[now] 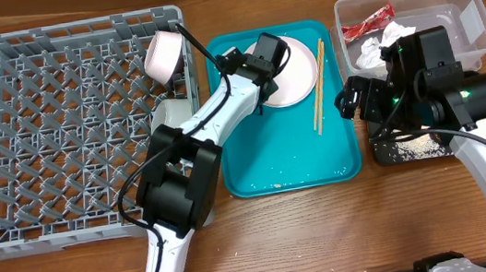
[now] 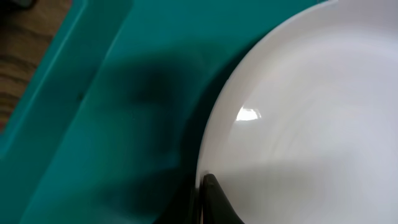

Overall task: Sort waste into correct bins and load items into the dishwasher
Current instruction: 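Move the left gripper to the pink plate and grasp its edge, then lift the pink plate and stand it upright in the rack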

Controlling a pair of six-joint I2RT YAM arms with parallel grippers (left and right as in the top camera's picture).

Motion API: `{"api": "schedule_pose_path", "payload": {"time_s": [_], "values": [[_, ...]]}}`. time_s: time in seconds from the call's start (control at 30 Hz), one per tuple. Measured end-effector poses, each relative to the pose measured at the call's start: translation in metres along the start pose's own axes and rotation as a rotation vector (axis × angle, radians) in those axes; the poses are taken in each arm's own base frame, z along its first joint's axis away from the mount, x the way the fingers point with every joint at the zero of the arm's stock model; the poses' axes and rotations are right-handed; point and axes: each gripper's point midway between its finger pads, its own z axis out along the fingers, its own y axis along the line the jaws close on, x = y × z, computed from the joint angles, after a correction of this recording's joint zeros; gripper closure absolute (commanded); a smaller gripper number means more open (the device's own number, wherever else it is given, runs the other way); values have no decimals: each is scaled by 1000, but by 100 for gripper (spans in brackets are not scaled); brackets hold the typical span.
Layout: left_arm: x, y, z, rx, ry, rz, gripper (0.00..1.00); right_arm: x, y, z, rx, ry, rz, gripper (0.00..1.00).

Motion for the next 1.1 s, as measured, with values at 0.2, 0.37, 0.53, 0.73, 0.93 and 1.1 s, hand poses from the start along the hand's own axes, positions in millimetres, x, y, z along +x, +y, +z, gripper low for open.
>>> {"api": "schedule_pose_path", "payload": {"time_s": [0.2,0.37,0.53,0.73,0.93,1.1], "values": [[-24,10,-10,-33,-68,82,96,0,0,0,0,1,0,0],[-78,12,-66,-36,-230,295,96,0,0,0,0,1,0,0],[-141,21,-164,-90,-471,520,96,0,0,0,0,0,0,0],[-206,74,-243,-352,-642,720,96,0,0,0,0,1,0,0],[-260,155,-227,-593,-575,699,96,0,0,0,0,0,0,0],[-292,205,-227,-674,-578,585,96,0,0,0,0,0,0,0]]}}
